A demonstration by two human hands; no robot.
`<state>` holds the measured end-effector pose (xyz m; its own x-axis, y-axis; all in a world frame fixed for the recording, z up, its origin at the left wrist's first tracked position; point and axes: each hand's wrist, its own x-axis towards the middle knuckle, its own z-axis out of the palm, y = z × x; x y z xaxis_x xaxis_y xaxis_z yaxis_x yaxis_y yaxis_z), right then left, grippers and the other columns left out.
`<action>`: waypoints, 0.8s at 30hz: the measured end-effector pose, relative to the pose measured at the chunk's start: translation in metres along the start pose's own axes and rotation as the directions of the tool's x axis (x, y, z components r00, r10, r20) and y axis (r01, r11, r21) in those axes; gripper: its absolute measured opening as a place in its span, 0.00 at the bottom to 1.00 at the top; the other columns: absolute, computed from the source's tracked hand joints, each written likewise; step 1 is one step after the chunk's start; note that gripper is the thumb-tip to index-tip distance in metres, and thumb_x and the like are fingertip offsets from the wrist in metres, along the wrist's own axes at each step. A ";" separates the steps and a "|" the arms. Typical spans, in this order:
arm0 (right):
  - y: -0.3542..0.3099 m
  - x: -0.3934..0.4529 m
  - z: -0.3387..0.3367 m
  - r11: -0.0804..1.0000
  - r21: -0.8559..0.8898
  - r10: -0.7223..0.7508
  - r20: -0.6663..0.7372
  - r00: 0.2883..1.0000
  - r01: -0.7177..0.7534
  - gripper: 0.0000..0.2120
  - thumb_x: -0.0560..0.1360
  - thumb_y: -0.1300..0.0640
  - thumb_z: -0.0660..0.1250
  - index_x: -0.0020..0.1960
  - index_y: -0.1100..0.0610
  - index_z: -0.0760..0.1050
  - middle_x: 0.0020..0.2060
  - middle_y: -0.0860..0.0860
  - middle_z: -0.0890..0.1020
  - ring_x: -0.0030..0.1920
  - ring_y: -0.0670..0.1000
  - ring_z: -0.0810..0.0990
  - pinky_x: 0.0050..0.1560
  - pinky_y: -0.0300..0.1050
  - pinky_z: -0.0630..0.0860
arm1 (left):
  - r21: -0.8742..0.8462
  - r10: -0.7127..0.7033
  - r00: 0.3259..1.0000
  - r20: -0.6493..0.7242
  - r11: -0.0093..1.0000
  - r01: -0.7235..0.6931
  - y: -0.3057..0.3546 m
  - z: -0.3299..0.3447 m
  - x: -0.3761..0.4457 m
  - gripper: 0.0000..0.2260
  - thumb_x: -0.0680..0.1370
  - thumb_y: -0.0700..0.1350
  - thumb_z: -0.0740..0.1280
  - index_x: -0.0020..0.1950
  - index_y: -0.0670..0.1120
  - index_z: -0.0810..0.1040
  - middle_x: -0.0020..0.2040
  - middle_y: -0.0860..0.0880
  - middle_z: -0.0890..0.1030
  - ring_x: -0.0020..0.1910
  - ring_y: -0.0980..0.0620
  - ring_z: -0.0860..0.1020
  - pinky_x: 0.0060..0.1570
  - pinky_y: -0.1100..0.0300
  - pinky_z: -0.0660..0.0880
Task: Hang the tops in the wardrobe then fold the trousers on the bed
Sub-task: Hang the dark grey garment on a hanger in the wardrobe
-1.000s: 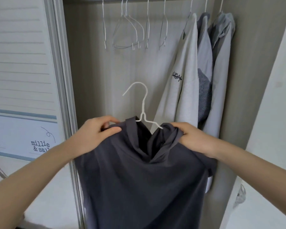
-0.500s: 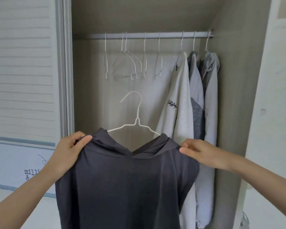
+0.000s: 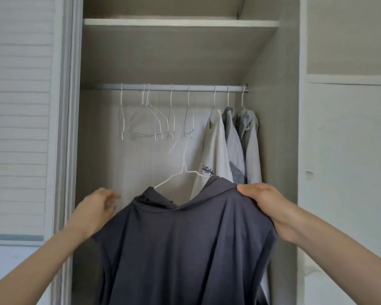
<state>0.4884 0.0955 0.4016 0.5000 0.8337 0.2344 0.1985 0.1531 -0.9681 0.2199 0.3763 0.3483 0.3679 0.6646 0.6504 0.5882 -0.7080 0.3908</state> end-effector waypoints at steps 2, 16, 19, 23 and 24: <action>-0.014 -0.004 0.002 0.999 0.034 0.035 -0.059 0.998 -0.033 0.12 0.80 0.57 0.61 0.53 0.65 0.78 0.39 0.58 0.85 0.33 0.52 0.83 0.30 0.38 0.79 | -0.092 0.044 0.997 0.061 0.995 -0.038 0.029 0.009 0.000 0.13 0.75 0.34 0.69 0.53 0.51 0.78 0.49 0.49 0.80 0.43 0.50 0.80 0.44 0.63 0.73; -0.099 0.058 0.069 0.977 0.129 -0.122 -0.306 0.944 0.168 0.19 0.81 0.57 0.59 0.69 0.65 0.65 0.40 0.57 0.77 0.35 0.52 0.77 0.21 0.37 0.74 | -0.715 0.391 0.867 0.310 0.697 -0.059 0.177 0.033 -0.033 0.37 0.66 0.70 0.69 0.71 0.63 0.61 0.63 0.68 0.72 0.59 0.73 0.72 0.64 0.63 0.70; -0.116 0.075 0.072 0.954 0.177 -0.177 -0.322 0.930 0.243 0.21 0.82 0.57 0.58 0.73 0.62 0.62 0.40 0.56 0.77 0.35 0.52 0.77 0.20 0.37 0.73 | -0.618 0.365 0.888 0.278 0.776 -0.126 0.186 0.050 -0.033 0.49 0.65 0.65 0.73 0.76 0.66 0.44 0.67 0.64 0.71 0.65 0.61 0.73 0.65 0.57 0.71; -0.125 0.103 0.061 0.956 0.099 -0.220 -0.374 0.901 0.275 0.18 0.81 0.56 0.58 0.69 0.63 0.64 0.46 0.56 0.77 0.41 0.54 0.77 0.34 0.43 0.77 | -0.137 0.231 0.968 0.093 0.966 -0.217 0.166 0.073 -0.013 0.31 0.77 0.45 0.63 0.77 0.52 0.51 0.47 0.46 0.78 0.47 0.43 0.79 0.46 0.52 0.76; -0.124 0.111 0.054 0.958 0.073 -0.228 -0.394 0.890 0.278 0.15 0.81 0.56 0.59 0.65 0.63 0.66 0.49 0.57 0.77 0.44 0.55 0.78 0.38 0.45 0.77 | -0.066 0.221 0.973 0.060 0.974 -0.217 0.156 0.077 -0.005 0.24 0.78 0.44 0.62 0.74 0.49 0.59 0.47 0.43 0.79 0.47 0.41 0.79 0.46 0.51 0.76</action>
<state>0.4733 0.1975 0.5428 0.7318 0.4983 0.4649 0.2677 0.4172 -0.8685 0.3654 0.2812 0.3562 0.5314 0.5045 0.6805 0.4453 -0.8498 0.2822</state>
